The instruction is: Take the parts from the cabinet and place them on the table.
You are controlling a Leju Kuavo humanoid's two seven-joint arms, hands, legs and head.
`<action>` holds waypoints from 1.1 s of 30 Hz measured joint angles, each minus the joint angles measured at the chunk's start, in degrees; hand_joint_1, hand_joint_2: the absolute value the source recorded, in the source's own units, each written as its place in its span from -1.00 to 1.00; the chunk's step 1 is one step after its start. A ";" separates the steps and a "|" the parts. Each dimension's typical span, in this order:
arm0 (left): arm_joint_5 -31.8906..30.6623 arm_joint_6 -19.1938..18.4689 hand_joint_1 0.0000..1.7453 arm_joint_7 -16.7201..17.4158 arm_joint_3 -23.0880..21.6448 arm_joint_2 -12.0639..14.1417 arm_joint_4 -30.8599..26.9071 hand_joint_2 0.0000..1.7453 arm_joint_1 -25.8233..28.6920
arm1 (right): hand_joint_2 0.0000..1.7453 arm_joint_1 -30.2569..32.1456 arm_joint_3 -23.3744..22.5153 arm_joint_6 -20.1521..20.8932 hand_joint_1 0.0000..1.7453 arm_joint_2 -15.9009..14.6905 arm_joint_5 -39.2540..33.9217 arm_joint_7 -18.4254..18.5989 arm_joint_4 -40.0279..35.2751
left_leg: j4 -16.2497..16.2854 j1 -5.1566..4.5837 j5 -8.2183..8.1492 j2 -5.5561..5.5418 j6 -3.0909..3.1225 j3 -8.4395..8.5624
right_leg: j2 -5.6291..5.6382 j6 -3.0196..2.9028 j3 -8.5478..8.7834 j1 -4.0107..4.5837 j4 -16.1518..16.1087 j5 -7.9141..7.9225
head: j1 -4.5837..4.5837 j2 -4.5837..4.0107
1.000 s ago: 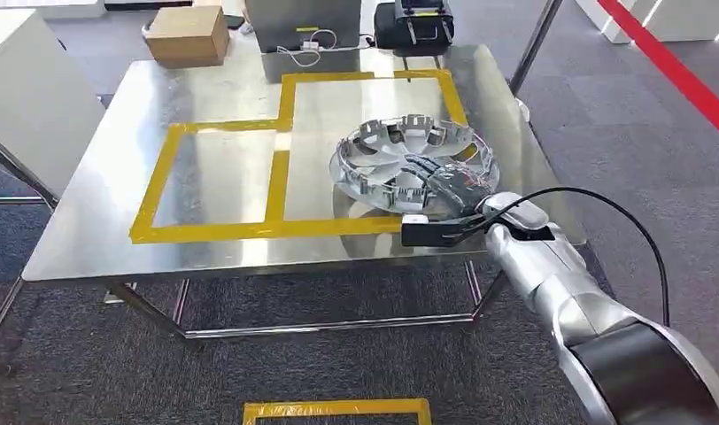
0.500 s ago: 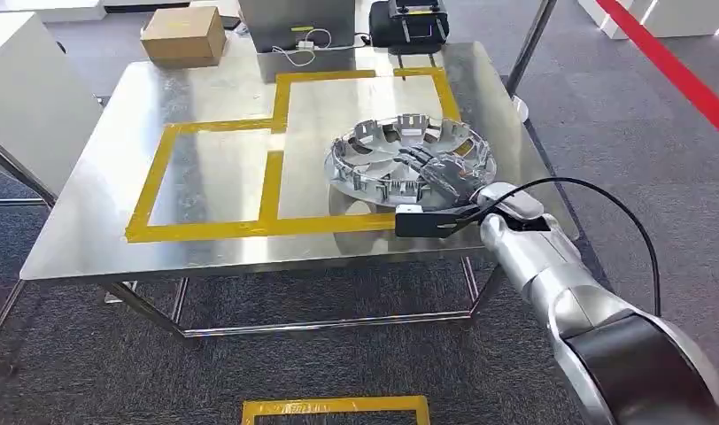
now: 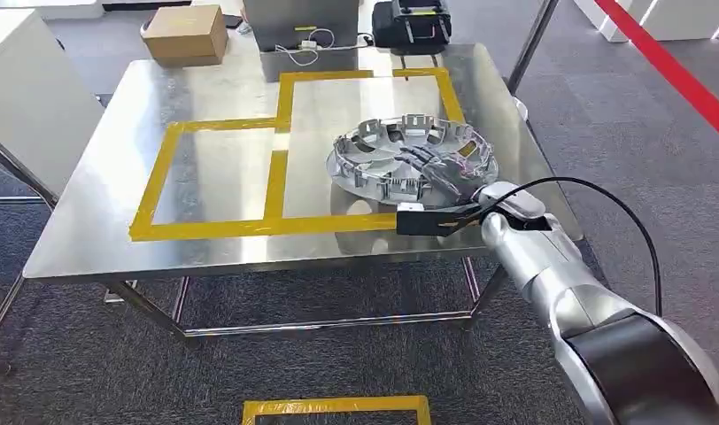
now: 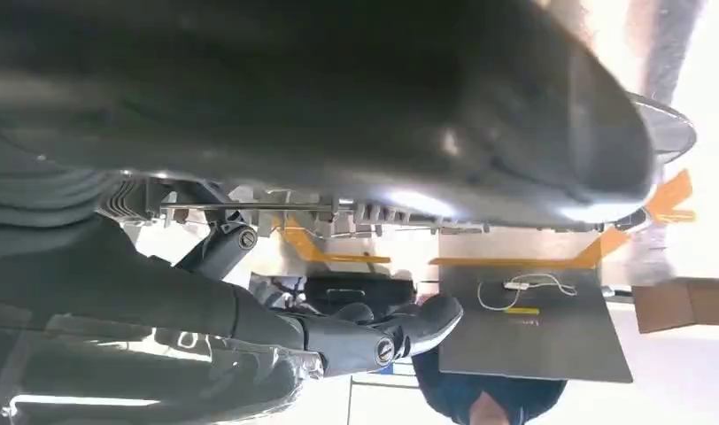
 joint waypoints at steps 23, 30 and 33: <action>1.38 0.00 -1.00 -0.68 -1.25 0.35 1.90 -1.00 -0.03 | -1.00 -0.04 1.01 0.90 -1.00 1.84 -1.03 -0.20 0.09 | 0.03 0.00 0.00 -0.01 0.00 -0.03 | 0.00 0.00 -0.02 0.00 0.00 0.00 | -0.02 0.00; 1.51 0.00 -1.00 -1.95 -1.25 0.35 1.90 -1.00 -0.02 | -1.00 -0.03 0.94 0.70 -1.00 0.07 -1.77 0.07 0.11 | 0.03 0.00 0.00 0.00 0.00 -0.03 | 0.00 0.00 -0.02 0.00 0.00 0.00 | 0.00 0.00; 0.96 0.00 -1.00 -1.57 -1.25 0.35 2.01 -1.00 -0.04 | -1.00 -0.02 0.94 0.72 -1.00 -0.28 -1.81 0.04 0.17 | 0.03 0.00 0.00 0.00 0.00 -0.04 | 0.00 0.00 -0.02 0.00 0.00 0.00 | 0.00 0.00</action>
